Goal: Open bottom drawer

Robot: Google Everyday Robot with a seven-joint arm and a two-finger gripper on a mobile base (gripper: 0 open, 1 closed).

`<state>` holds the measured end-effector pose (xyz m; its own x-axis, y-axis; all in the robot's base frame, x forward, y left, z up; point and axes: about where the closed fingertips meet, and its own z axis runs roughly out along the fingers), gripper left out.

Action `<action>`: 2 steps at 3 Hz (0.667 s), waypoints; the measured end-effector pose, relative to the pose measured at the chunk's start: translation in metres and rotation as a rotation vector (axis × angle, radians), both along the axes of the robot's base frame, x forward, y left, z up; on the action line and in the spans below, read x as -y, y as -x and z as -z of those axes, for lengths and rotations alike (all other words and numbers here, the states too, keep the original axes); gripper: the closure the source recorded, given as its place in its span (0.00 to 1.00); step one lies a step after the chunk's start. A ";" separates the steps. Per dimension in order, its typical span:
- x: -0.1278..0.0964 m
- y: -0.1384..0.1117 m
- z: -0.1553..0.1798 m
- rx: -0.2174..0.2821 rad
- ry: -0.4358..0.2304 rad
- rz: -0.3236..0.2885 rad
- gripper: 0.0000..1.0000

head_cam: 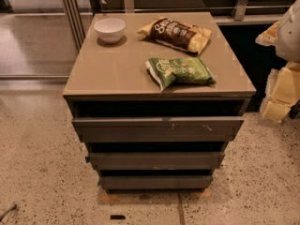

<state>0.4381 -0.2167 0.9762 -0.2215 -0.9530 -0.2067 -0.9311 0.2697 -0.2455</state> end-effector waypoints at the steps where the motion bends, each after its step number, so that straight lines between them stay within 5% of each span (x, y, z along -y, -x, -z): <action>1: 0.000 0.000 0.000 0.000 0.000 0.000 0.00; 2: -0.002 0.008 0.033 -0.025 -0.031 -0.006 0.00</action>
Offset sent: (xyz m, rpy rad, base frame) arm -0.0342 0.0053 -0.1535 0.1386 0.1322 0.0276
